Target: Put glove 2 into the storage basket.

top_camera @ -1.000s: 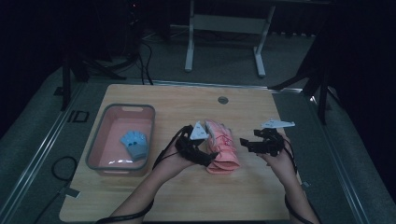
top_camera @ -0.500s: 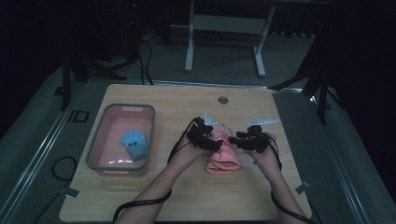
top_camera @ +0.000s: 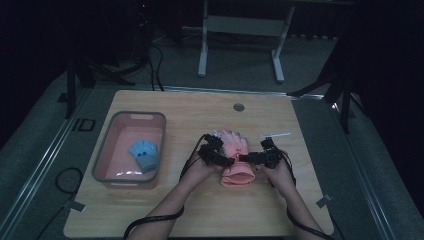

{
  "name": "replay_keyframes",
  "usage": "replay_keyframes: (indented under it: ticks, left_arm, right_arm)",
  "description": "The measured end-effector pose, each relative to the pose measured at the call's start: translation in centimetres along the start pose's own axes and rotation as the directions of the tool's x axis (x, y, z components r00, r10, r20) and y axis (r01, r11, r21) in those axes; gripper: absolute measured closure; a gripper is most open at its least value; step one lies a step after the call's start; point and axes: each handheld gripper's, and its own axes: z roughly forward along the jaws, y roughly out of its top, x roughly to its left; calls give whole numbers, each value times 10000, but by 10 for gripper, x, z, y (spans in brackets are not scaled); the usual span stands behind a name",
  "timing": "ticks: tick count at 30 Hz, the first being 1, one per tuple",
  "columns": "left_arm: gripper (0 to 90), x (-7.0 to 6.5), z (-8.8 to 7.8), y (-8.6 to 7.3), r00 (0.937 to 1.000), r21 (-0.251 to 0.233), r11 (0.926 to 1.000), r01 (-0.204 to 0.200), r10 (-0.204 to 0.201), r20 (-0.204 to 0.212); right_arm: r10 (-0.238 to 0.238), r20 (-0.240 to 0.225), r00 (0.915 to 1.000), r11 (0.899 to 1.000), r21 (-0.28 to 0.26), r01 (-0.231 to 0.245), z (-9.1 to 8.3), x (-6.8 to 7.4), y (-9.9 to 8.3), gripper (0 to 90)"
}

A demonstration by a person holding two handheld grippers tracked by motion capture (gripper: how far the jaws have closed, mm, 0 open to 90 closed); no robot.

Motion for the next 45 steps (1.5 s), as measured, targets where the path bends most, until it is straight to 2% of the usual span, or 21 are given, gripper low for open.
replay_keyframes:
  ticks: [1,3,5,7,10,12,15,18,19,22,25,32,40,45]
  left_arm:
    - [298,1,1,-1,9997,-27,10000,88,-87,240]
    - [352,2,2,-1,9989,-57,9999,159,-157,445]
    - [407,4,4,-2,9974,-108,9995,294,-287,662]
    - [441,6,5,-4,9946,-186,9987,477,-458,929]
    - [549,6,4,-5,9928,-309,9984,463,-426,1118]
    - [619,4,4,-4,9932,-320,9986,415,-378,1103]
    - [669,2,2,-2,9943,-271,9990,349,-320,1021]
    - [691,-1,-2,0,9952,-263,9993,254,-228,947]
    - [692,-1,-3,2,9952,-228,9994,266,-243,951]
    - [699,0,-11,6,9947,-252,9993,283,-257,993]
    - [700,1,-22,11,9936,-408,9987,293,-247,1100]
    - [699,-3,-51,20,9950,-621,9981,-40,102,997]
    - [699,0,-81,20,9965,-624,9978,-207,256,791]
    - [699,6,-101,21,9972,-650,9974,-316,359,660]
  right_arm:
    - [222,-172,9996,9997,108,-220,2,-3,0,403]
    - [746,-577,9955,9969,297,-729,5,-9,0,404]
    - [1002,-918,9907,9945,396,-969,8,-14,-1,442]
    - [990,-1012,9899,9947,381,-956,8,-14,-1,492]
    - [872,-1012,9910,9959,316,-844,8,-10,-1,595]
    - [724,-938,9930,9971,301,-698,7,-7,0,655]
    - [496,-685,9964,9986,193,-484,6,-2,0,715]
    - [439,-617,9971,9990,-43,-443,3,1,-1,750]
    - [598,-645,9961,9981,-118,-606,2,2,-1,752]
    - [448,-566,9974,9985,-287,-465,-2,8,2,757]
    - [285,-525,9982,9982,-508,-312,-9,16,8,758]
    - [53,-539,9985,9954,-956,-104,-26,38,20,757]
    - [-82,-979,9952,9927,-1203,-37,-28,60,27,756]
    - [-273,-979,9948,9913,-1305,143,-27,77,36,756]
